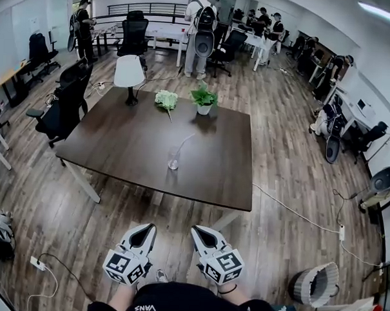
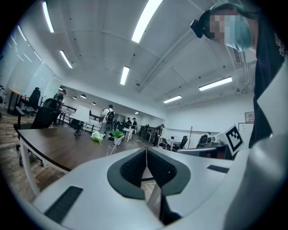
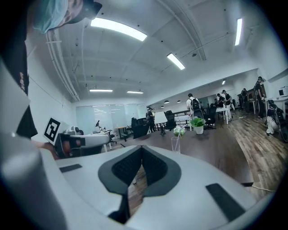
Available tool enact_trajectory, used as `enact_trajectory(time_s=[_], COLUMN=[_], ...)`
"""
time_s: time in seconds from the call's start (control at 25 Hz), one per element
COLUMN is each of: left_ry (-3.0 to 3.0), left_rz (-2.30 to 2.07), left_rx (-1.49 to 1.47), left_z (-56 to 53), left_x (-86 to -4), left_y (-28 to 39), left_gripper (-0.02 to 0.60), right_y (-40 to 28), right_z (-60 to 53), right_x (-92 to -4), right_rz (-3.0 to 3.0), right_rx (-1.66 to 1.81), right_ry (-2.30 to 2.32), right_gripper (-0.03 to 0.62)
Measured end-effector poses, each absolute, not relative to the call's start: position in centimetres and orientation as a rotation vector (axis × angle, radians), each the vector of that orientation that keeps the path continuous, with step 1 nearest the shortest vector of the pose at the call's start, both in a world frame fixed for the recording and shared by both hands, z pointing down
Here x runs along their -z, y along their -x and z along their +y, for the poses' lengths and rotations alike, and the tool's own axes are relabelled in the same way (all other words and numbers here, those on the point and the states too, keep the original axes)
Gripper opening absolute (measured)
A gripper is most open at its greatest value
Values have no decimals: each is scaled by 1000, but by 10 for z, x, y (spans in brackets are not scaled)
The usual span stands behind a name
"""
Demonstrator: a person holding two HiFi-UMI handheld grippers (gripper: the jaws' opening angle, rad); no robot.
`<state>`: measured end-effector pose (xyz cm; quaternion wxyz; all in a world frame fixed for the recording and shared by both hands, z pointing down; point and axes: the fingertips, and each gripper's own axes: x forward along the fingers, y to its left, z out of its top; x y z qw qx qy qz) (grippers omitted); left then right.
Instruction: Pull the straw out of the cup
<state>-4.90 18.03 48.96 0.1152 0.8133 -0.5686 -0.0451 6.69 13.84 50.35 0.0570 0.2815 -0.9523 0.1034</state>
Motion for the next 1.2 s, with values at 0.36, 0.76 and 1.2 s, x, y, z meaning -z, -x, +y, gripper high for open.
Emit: enact_trajectory(time_s=[0.36,0.76,1.2], left_ry=[-2434,-2411,-2392], left_rz=[-1582,-1575,-1607], left_rx=[117,116,102], left_z=[164,132,70], left_x=[-497,-504,-505], left_y=[70,78,84], left_gripper=[18,18,18], right_y=[-47,-35,-19], right_z=[129,96,33], right_x=[-507,-511,-515], right_rz=[-2859,-2847,-2866], right_rx=[-324,-319,-322], right_ry=[-943,-923,-845], right_gripper=[17,17,17])
